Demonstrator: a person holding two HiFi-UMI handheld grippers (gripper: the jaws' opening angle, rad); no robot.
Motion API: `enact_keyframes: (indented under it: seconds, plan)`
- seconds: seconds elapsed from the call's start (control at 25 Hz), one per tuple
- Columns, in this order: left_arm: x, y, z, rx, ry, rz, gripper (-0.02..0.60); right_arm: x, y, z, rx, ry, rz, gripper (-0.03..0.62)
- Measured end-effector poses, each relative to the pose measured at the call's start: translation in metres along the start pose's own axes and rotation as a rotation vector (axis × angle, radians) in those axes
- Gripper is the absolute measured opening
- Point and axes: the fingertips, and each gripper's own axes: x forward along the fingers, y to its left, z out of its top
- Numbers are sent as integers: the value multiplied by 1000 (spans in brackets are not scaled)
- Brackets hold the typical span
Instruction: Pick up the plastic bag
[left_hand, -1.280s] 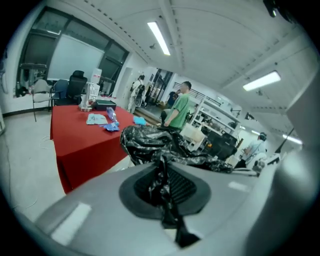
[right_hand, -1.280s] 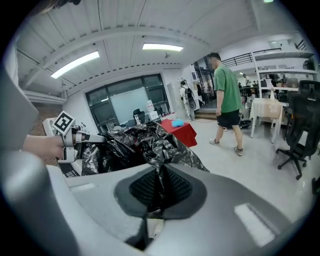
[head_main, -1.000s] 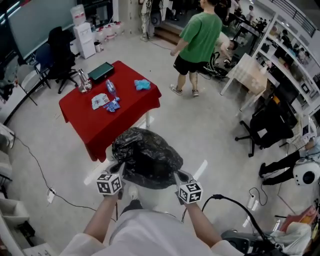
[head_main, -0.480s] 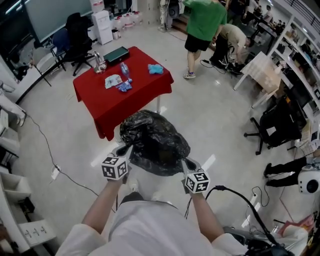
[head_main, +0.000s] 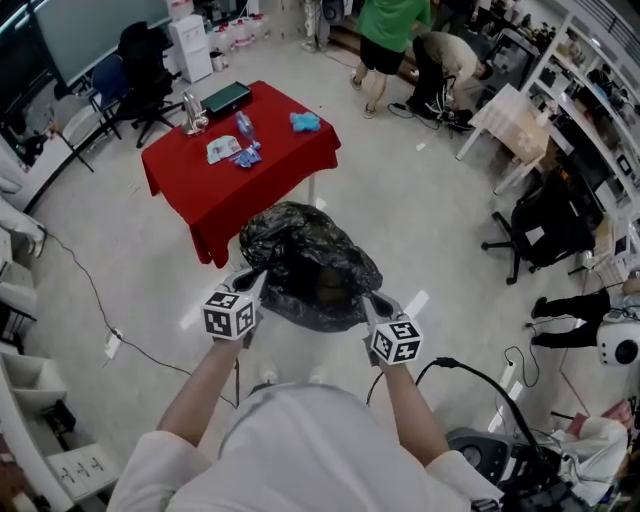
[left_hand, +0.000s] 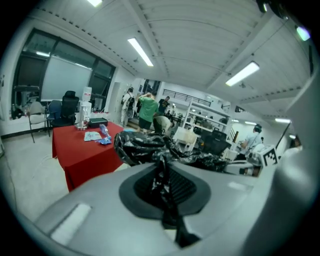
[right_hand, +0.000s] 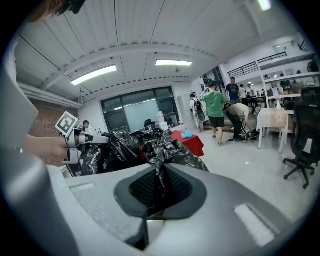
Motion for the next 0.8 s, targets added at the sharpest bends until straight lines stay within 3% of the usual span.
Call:
enact_keyframes:
  seconds: [0.28, 0.8]
  plan:
    - [-8, -1, 2, 61, -7, -43, 11, -1, 22, 6, -29, 3, 14, 2]
    - [-6, 3, 9, 94, -9, -75, 11, 8, 32, 11, -36, -2, -4, 2]
